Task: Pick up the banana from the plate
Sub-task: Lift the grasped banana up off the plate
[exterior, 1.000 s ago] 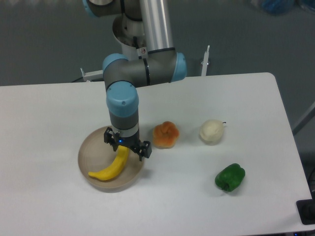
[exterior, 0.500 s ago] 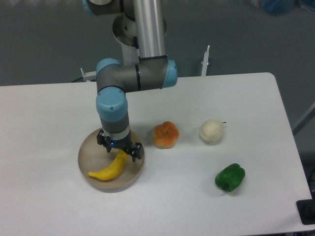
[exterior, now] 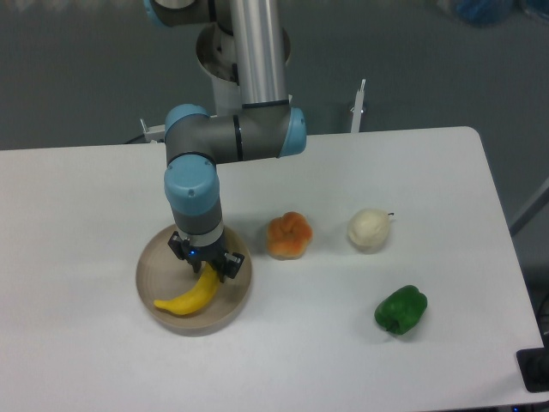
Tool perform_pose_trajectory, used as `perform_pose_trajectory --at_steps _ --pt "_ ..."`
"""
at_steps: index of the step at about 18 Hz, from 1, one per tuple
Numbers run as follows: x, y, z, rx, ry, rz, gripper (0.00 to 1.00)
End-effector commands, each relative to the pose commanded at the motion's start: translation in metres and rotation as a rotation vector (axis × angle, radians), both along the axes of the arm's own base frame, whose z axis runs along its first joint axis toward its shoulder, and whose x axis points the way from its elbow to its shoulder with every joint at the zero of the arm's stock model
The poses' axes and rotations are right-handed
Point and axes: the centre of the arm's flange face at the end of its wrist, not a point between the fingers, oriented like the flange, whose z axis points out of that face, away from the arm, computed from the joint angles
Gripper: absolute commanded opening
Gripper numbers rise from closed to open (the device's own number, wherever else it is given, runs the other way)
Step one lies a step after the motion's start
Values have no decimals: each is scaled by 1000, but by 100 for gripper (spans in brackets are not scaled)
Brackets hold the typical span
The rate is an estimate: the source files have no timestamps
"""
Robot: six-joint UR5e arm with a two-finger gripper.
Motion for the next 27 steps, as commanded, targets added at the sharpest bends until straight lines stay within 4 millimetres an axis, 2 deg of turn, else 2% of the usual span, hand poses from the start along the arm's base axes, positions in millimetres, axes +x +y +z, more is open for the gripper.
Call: perform_pose_trajectory --at_steps 4,8,11,14,17,18,20,22,24,27 --pt "-1 1 5 8 5 -4 38" --pt "-6 5 24 38 18 0 38" --pt "-12 11 46 72 31 3 38" --pt "-42 20 84 112 56 10 38" --pt "-77 19 106 100 68 -25 38" --pt "-98 13 119 109 83 -32 38" --pt "-128 1 124 101 97 -48 38" --pt "-152 -8 125 85 122 -83 38" --pt "-179 -26 141 92 155 -97 38" --pt "-214 -43 153 91 184 -137 38"
